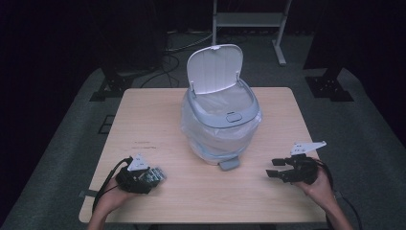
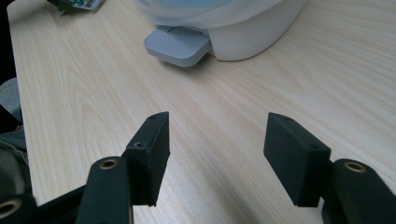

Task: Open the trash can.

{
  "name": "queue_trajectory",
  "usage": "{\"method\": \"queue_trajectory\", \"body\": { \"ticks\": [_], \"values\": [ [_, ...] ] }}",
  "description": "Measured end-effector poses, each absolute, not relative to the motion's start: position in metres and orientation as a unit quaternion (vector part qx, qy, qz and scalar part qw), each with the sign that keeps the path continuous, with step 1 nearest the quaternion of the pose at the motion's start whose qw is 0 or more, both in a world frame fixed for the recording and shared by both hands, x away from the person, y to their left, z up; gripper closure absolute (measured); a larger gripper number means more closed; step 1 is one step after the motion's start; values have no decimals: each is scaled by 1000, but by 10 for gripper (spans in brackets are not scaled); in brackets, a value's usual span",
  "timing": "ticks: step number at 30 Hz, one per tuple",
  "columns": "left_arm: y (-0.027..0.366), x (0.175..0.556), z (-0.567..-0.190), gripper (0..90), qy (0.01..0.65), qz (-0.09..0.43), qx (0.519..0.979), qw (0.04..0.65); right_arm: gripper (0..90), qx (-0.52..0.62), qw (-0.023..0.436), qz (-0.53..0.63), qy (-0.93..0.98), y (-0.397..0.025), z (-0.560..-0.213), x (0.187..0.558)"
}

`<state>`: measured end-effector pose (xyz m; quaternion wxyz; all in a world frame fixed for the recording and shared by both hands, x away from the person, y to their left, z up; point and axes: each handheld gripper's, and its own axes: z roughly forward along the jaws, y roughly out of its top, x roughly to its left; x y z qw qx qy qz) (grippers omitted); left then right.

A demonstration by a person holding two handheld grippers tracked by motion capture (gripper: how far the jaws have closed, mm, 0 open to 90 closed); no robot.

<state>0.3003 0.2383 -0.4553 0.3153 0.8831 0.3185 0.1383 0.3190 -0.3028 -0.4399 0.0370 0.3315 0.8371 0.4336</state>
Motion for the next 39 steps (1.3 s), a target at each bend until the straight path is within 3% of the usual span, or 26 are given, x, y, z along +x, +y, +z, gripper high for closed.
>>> {"method": "queue_trajectory", "body": {
  "ticks": [39],
  "values": [
    [232,309,-370,333,271,130,904,304,373,328,35,431,840,-301,-442,318]
  ]
}}
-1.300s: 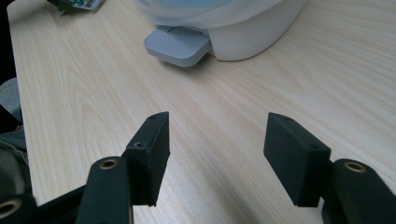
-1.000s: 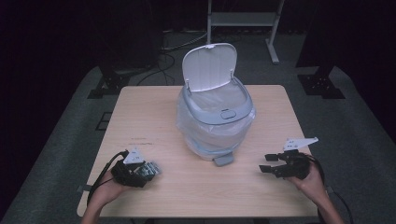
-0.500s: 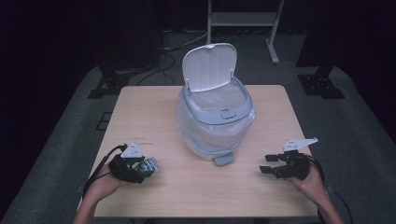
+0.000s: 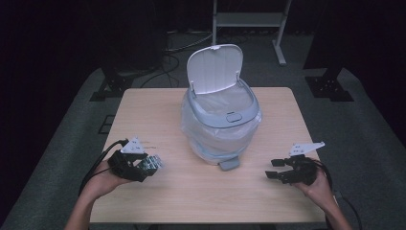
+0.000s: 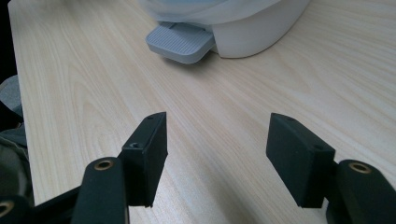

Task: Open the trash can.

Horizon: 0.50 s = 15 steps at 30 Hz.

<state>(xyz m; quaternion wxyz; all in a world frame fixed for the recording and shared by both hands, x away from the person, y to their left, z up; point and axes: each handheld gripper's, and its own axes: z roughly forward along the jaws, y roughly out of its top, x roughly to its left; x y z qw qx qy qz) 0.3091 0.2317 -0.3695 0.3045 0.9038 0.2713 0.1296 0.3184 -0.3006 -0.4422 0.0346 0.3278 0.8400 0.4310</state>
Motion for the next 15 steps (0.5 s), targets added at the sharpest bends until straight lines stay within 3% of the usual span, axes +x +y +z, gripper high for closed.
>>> {"method": "queue_trajectory", "body": {
  "ticks": [15],
  "values": [
    [223,313,-334,333,268,121,904,311,372,328,36,434,838,-302,-440,317]
  ]
}}
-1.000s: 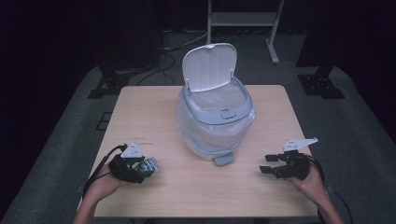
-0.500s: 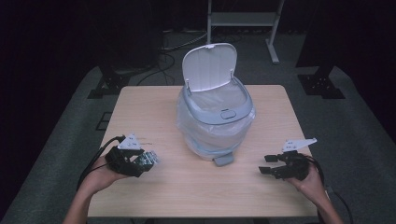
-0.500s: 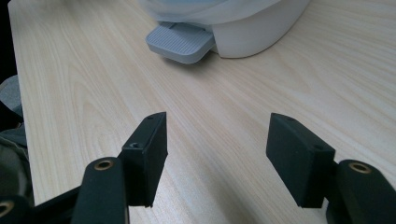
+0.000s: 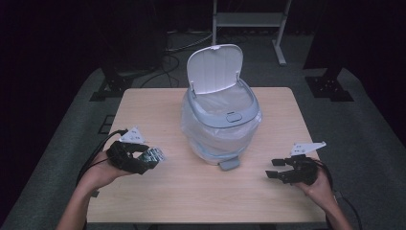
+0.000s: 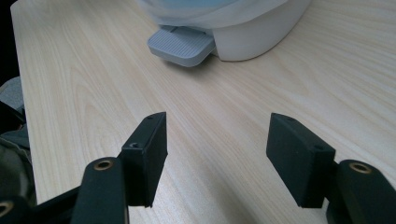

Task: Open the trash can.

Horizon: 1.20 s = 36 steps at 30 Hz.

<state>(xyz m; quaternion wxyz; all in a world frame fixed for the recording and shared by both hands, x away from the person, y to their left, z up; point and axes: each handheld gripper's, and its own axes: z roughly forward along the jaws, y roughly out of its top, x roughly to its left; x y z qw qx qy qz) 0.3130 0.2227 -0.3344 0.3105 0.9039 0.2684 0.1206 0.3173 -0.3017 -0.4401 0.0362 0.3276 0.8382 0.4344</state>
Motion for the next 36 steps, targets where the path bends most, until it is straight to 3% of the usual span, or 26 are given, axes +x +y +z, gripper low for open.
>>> {"method": "queue_trajectory", "body": {
  "ticks": [36],
  "values": [
    [198,332,-280,333,245,104,910,319,370,329,29,437,837,-302,-440,324]
  ]
}}
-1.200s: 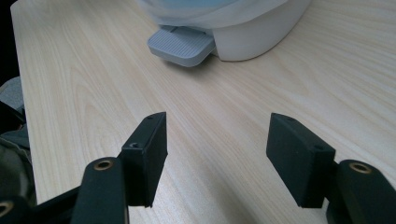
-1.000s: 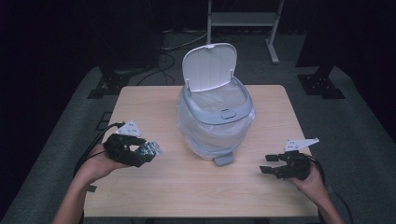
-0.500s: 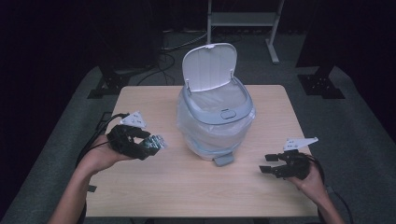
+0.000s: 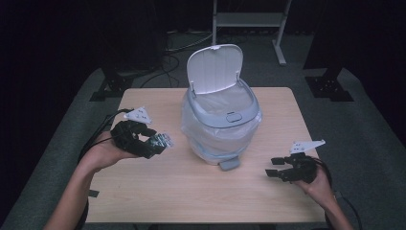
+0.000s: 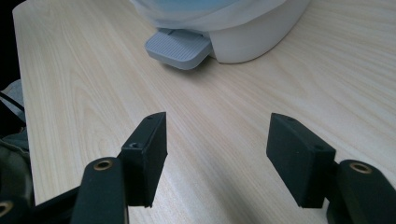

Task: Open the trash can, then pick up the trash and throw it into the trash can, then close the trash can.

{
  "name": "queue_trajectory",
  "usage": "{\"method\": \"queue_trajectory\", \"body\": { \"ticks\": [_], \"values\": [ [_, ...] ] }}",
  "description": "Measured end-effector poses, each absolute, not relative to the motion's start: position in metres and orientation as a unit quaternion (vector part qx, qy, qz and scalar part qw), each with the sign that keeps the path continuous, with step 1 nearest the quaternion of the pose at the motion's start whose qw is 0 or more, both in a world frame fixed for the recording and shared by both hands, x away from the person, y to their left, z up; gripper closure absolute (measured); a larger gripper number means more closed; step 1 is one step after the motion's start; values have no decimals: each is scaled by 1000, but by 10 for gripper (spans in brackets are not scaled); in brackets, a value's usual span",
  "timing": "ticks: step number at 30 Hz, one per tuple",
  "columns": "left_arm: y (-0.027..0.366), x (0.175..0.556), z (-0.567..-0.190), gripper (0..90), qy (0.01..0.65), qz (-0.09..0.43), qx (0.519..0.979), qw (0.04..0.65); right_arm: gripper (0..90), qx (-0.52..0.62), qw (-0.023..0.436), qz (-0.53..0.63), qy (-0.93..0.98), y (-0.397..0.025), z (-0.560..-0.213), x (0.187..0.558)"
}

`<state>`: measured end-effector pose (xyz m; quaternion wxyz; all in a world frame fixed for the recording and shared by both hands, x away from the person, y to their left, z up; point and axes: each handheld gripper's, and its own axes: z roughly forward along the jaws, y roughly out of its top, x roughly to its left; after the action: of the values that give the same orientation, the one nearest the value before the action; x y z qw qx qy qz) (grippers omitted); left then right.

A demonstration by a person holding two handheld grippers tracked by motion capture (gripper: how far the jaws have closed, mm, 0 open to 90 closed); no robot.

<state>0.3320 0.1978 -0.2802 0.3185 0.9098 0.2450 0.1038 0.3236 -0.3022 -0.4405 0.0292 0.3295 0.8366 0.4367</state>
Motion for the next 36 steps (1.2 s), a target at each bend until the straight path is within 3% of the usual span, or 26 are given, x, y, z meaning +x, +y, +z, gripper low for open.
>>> {"method": "queue_trajectory", "body": {
  "ticks": [36],
  "values": [
    [183,341,-235,333,223,106,917,313,370,329,25,431,840,-300,-443,325]
  ]
}}
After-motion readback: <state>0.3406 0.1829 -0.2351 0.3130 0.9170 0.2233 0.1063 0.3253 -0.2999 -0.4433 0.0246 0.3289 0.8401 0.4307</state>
